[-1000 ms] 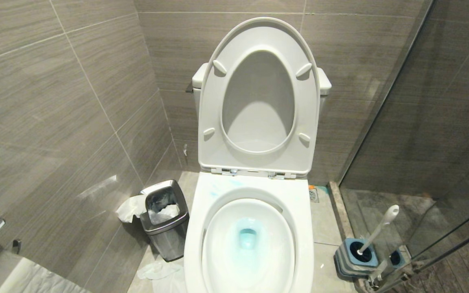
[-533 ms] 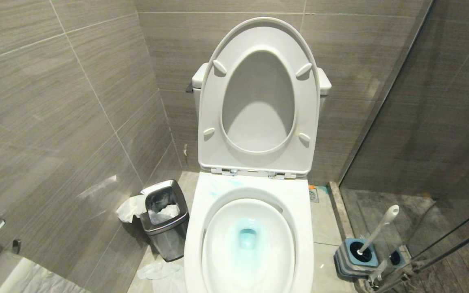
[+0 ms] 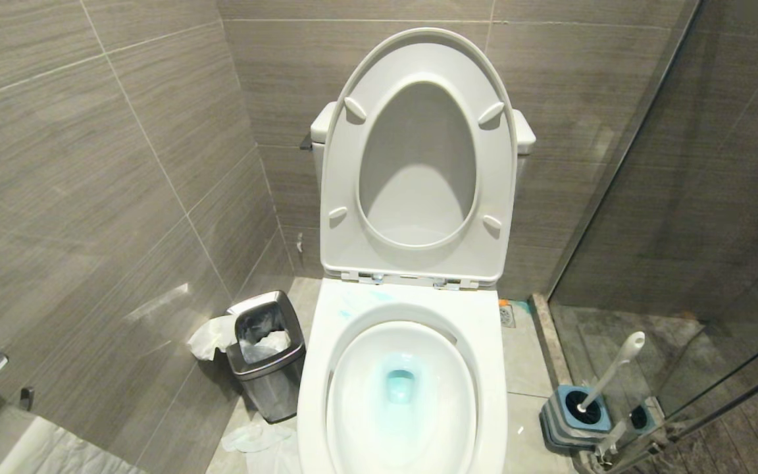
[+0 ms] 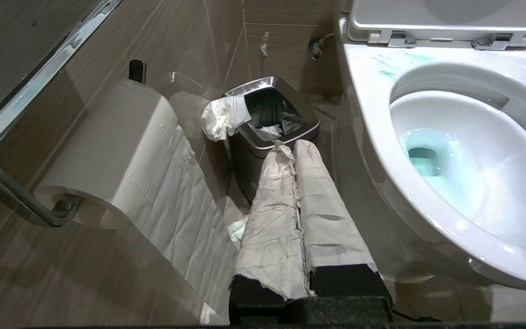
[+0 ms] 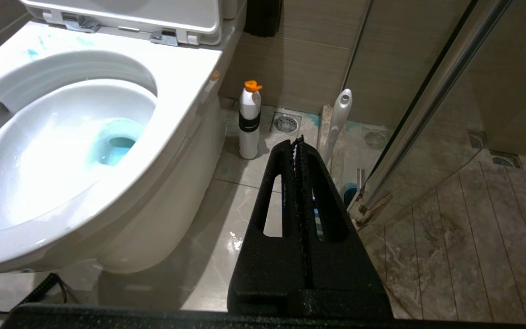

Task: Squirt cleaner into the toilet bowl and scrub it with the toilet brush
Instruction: Flush the toilet

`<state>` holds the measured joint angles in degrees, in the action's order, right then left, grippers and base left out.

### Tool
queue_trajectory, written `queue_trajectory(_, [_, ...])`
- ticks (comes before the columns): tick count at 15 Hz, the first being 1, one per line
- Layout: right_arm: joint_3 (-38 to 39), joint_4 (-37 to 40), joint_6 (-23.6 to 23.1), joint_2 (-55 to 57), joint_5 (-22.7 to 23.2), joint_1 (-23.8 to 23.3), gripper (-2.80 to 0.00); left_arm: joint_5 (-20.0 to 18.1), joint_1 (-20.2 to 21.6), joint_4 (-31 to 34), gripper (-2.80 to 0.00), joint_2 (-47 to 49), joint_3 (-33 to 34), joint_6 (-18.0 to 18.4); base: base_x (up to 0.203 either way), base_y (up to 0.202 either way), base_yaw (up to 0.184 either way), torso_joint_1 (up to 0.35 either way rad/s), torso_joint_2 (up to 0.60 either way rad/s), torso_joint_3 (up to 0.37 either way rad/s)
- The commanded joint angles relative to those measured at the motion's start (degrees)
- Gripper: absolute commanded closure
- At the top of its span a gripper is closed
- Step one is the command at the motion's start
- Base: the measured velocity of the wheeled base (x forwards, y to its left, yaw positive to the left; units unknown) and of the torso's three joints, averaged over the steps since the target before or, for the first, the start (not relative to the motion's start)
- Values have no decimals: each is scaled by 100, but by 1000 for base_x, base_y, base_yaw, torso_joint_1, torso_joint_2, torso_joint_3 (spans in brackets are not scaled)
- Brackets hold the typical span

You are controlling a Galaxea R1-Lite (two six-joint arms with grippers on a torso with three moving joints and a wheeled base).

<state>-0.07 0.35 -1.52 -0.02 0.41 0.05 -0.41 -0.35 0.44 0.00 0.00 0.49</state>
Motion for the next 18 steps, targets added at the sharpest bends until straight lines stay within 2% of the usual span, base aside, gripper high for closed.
queue_trajectory(1, [-1,0,-6,2,2,4,0,-2,0,0,0,9,15,-8,0,0,0,0,0,0])
queue_trajectory(16, [0,0,-6,7,2,4,0,6,0,8,0,9,9,23,0,0,0,0,0,0])
queue_trajectory(18, [2,0,-6,2,2,4,0,-29,0,0,0,9,-4,188,0,0,0,0,0,0])
